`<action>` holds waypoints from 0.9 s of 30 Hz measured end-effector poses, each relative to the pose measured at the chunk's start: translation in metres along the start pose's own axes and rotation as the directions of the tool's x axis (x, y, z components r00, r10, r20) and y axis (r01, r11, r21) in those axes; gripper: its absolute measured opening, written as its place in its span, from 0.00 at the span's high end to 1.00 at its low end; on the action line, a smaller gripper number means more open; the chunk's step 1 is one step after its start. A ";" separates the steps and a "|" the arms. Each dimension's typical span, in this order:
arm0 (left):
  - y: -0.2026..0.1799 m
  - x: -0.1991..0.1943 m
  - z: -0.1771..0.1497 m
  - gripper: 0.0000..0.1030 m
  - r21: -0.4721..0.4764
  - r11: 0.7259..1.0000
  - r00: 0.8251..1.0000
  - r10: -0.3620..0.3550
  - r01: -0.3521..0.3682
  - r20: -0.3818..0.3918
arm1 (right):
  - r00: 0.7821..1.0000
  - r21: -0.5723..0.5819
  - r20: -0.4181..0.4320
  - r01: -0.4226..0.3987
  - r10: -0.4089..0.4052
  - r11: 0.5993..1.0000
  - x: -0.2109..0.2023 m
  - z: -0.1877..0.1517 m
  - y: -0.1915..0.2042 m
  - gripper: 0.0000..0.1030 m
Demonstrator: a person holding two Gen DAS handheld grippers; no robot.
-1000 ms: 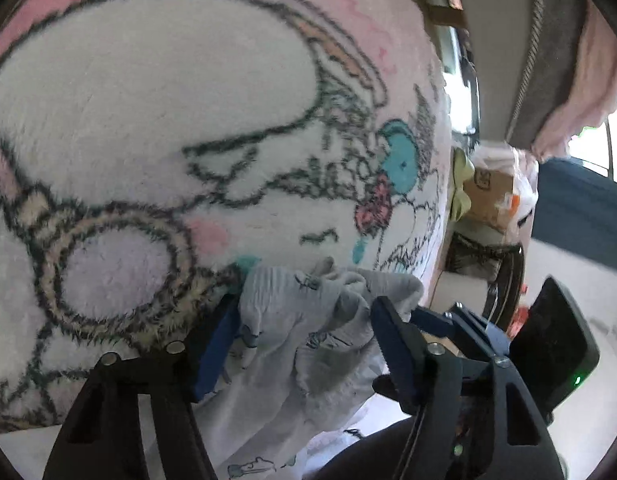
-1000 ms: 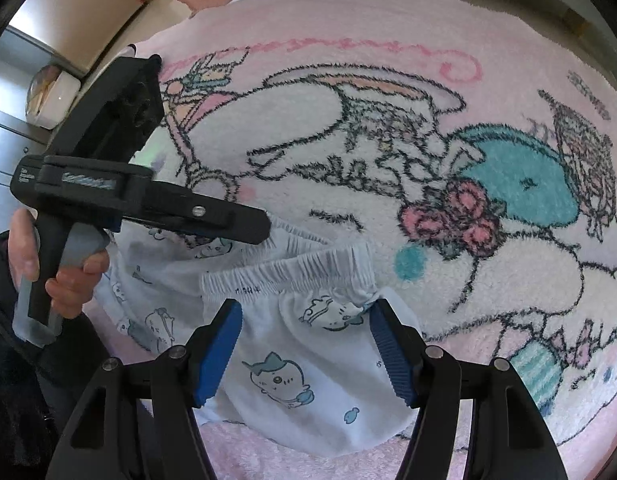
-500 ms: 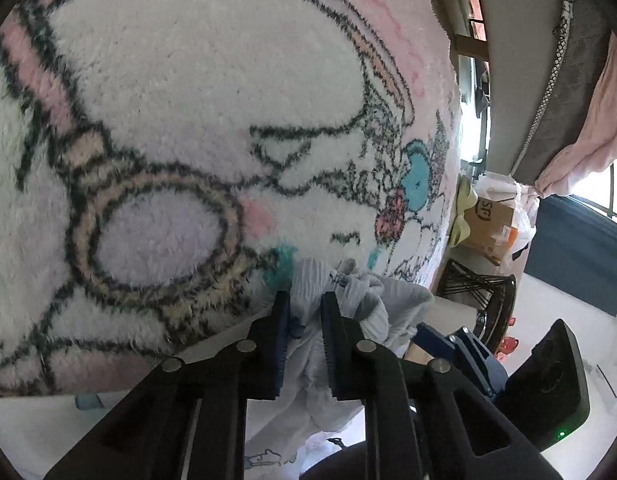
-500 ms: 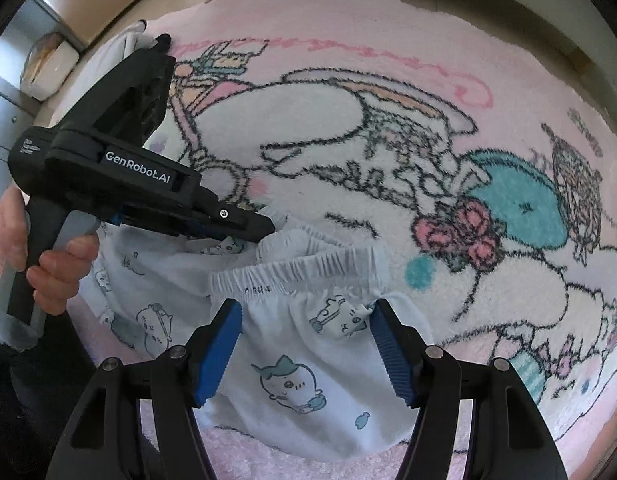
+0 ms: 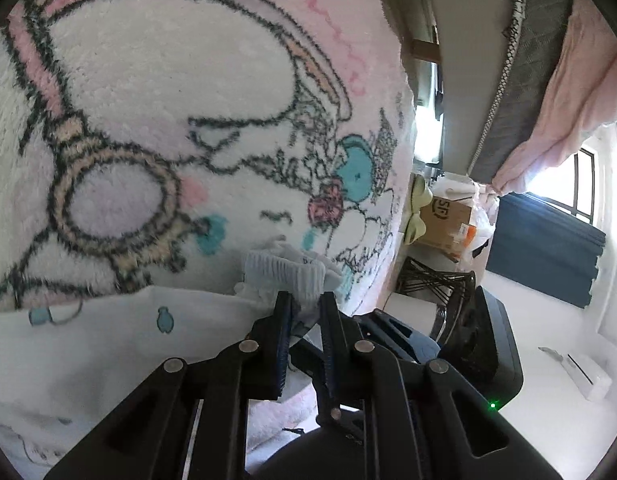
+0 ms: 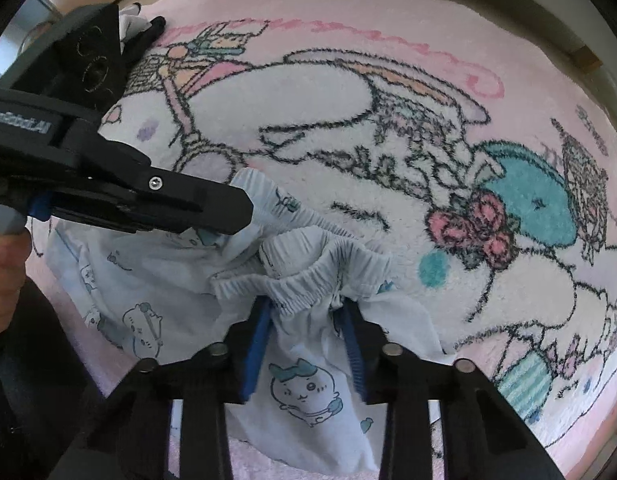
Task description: Fold clothes
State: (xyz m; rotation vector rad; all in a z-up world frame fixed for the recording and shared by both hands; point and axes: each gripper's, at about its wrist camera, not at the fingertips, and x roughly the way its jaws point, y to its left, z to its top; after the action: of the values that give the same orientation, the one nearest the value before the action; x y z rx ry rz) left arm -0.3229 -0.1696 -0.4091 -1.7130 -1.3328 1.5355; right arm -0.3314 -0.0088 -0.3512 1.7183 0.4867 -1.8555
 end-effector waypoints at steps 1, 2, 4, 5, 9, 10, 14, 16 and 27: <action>-0.002 -0.002 -0.002 0.88 0.004 1.000 1.000 -0.002 0.002 0.002 | 1.000 -0.001 0.007 -0.005 0.005 1.000 -0.002 -0.001 0.001 0.75; -0.002 -0.004 -0.004 0.88 0.003 1.000 1.000 -0.008 0.008 0.005 | 1.000 -0.001 0.018 -0.011 0.012 1.000 -0.005 -0.001 0.002 0.77; -0.004 -0.011 -0.007 0.88 0.001 1.000 1.000 -0.021 0.021 0.011 | 0.999 0.015 0.033 -0.028 0.027 1.000 -0.012 -0.003 0.001 0.80; -0.005 -0.016 -0.009 0.88 0.001 1.000 0.999 -0.027 0.027 0.018 | 0.999 0.025 0.040 -0.037 0.036 0.999 -0.015 -0.004 0.000 0.81; -0.010 -0.039 -0.017 0.88 0.016 0.998 0.997 -0.054 0.053 0.048 | 0.995 0.066 0.072 -0.073 0.068 0.995 -0.030 -0.008 -0.003 0.81; -0.012 -0.045 -0.019 0.88 0.021 0.998 0.996 -0.062 0.061 0.058 | 0.994 0.079 0.083 -0.083 0.077 0.993 -0.036 -0.008 -0.005 0.81; -0.023 -0.072 -0.031 0.88 0.061 0.995 0.991 -0.086 0.080 0.100 | 0.988 0.120 0.131 -0.103 0.087 0.987 -0.060 -0.011 -0.009 0.92; -0.027 -0.082 -0.036 0.88 0.074 0.994 0.990 -0.085 0.077 0.115 | 0.987 0.150 0.131 -0.113 0.094 0.982 -0.067 -0.012 -0.011 0.94; -0.025 -0.076 -0.049 0.88 0.152 0.980 0.984 0.106 -0.128 0.146 | 0.972 0.190 0.178 -0.185 0.151 0.964 -0.120 -0.049 -0.018 0.95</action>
State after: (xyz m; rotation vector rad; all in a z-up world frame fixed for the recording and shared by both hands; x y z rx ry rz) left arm -0.2778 -0.2134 -0.3399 -1.6358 -1.1535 1.8050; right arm -0.3011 0.0538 -0.2405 1.6619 0.0822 -1.9543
